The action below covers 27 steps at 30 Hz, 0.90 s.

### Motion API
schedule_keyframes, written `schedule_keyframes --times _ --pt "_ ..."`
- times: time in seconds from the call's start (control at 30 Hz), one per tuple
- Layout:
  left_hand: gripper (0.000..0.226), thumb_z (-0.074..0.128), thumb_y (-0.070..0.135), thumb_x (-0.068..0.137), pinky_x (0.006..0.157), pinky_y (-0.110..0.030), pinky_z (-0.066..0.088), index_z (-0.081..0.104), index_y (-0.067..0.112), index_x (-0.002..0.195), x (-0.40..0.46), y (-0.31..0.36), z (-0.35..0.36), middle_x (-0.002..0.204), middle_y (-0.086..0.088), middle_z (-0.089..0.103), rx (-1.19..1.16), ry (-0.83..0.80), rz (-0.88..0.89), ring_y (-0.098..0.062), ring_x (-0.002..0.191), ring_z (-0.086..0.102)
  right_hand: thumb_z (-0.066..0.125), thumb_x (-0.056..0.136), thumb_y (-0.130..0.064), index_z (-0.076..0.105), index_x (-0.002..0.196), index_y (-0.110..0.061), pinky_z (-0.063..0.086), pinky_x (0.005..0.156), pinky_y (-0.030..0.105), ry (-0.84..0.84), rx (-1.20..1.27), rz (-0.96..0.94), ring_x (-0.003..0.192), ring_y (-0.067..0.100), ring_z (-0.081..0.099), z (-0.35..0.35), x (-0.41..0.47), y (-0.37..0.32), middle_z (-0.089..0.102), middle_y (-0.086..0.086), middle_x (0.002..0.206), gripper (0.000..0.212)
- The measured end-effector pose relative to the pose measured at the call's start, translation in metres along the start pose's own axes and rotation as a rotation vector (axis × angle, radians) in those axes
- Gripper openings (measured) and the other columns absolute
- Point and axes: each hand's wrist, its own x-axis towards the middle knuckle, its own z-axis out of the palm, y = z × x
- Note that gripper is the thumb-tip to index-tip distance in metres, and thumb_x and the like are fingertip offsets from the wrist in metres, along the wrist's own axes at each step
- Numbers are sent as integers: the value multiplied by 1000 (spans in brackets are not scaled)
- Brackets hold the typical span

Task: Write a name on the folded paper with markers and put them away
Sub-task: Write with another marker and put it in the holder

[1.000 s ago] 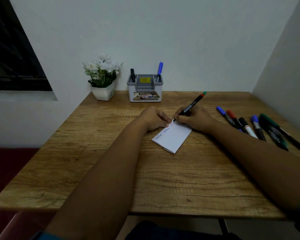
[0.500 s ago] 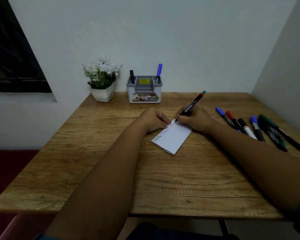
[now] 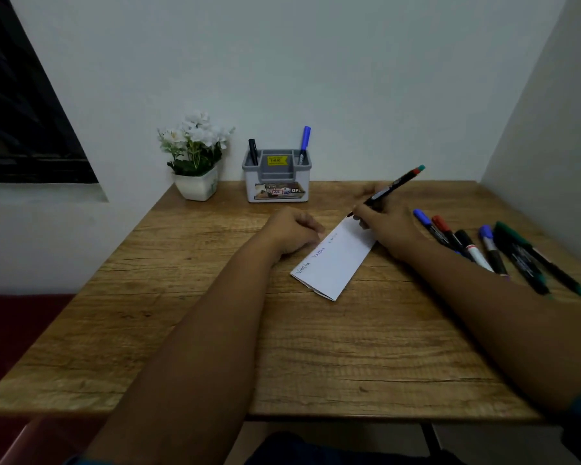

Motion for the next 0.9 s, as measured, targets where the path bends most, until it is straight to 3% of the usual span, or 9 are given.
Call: schedule_keyframes --times 0.03,0.1,0.17,0.23,0.33,0.47,0.67,0.77,0.9 --pt "14 68 11 86 61 -22 44 72 13 99 0 3 -2 92 1 66 -107 48 -23 -9 67 52 63 88 -13 60 100 -15 55 69 33 15 47 3 71 14 63 -1 -2 -3 68 10 83 13" --pt "11 59 9 90 52 -21 35 63 8 100 1 10 -8 73 2 51 -543 92 -100 -8 57 40 68 88 -12 58 104 -12 54 66 30 11 120 -1 69 12 62 1 -9 -11 65 11 82 18" --pt "6 51 6 89 54 -21 33 55 8 86 1 16 -15 66 1 39 -1048 50 -176 -8 56 35 72 87 -18 62 95 -9 54 66 25 -33 163 -18 71 9 63 6 -21 -21 66 7 83 16" --pt "11 44 9 87 59 -22 33 51 8 79 -1 17 -17 66 0 39 -1290 -4 -208 -8 58 34 69 89 -18 66 89 -10 55 76 28 -124 313 -4 81 13 66 14 -34 -28 69 6 86 8" --pt "13 41 14 88 64 -22 33 50 7 82 -3 15 -17 70 -1 45 -1434 -8 -216 -9 60 35 50 97 -14 72 94 -11 51 88 38 -227 511 19 93 26 67 23 -43 -35 72 14 93 22" --pt "12 41 14 89 63 -21 34 49 5 86 -3 13 -20 74 -4 45 -1560 43 -238 -10 60 34 39 96 -1 62 100 -12 56 86 31 -192 394 -108 91 25 70 22 -47 -39 71 16 94 26" --pt "12 42 14 88 64 -22 34 48 5 94 -2 16 -15 76 -3 44 -1559 49 -240 -10 61 34 52 95 0 63 91 -14 53 76 17 -206 249 -205 87 13 72 24 -48 -37 74 7 90 18" --pt "10 44 13 88 57 -21 36 48 6 93 0 17 -9 73 -1 44 -1568 50 -254 -10 58 34 64 88 1 72 91 -17 46 73 9 -139 85 -399 83 0 68 24 -48 -34 72 -10 86 20" --pt "4 45 11 87 46 -21 36 46 11 82 0 22 1 66 3 38 -1541 49 -221 -7 53 33 72 84 1 73 109 -7 46 85 10 -110 -126 -705 100 -10 63 28 -41 -24 69 -12 109 26"
